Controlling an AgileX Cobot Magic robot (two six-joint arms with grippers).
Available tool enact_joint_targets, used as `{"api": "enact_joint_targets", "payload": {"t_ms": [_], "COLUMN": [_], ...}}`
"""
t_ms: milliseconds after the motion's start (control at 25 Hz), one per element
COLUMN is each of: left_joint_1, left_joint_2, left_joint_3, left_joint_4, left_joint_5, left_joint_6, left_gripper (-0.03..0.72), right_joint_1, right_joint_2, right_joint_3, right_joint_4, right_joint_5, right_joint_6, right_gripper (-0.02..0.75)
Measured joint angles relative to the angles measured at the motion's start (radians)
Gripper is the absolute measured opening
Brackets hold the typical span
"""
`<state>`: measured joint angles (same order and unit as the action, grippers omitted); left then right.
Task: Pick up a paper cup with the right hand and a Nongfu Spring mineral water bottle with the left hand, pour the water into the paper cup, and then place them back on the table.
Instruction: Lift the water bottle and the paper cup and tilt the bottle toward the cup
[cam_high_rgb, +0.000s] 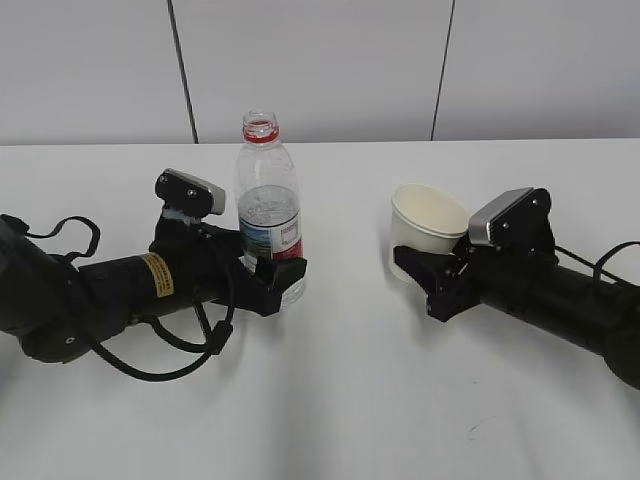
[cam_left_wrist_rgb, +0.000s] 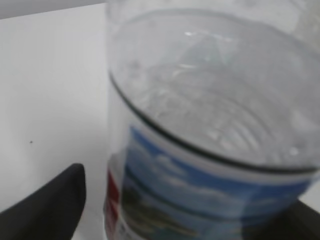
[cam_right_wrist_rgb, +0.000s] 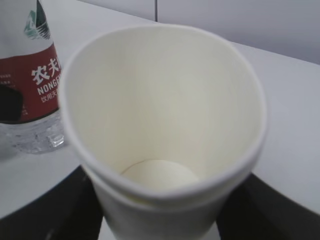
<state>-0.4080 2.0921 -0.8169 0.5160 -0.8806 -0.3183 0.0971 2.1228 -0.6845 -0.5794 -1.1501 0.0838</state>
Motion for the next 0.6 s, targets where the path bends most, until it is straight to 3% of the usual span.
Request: {"api": "enact_joint_targets", "payload": {"t_ms": [240,600], "left_joint_1": [-0.005,-0.005], "left_joint_2": [0.000,-0.049], "left_joint_3": [0.000,0.000], "left_joint_4": [0.003,0.003], "left_joint_5": [0.000,0.102], "left_joint_6": [-0.005,-0.006], "left_gripper": [0.392,0.362], "right_joint_1": [0.000,0.000], "right_joint_2": [-0.053,-0.115], "right_joint_3": [0.000,0.000], "right_joint_4": [-0.010,-0.095], "right_joint_5": [0.000,0.087], "right_joint_6": [0.019,0.094], "right_gripper": [0.440,0.440]}}
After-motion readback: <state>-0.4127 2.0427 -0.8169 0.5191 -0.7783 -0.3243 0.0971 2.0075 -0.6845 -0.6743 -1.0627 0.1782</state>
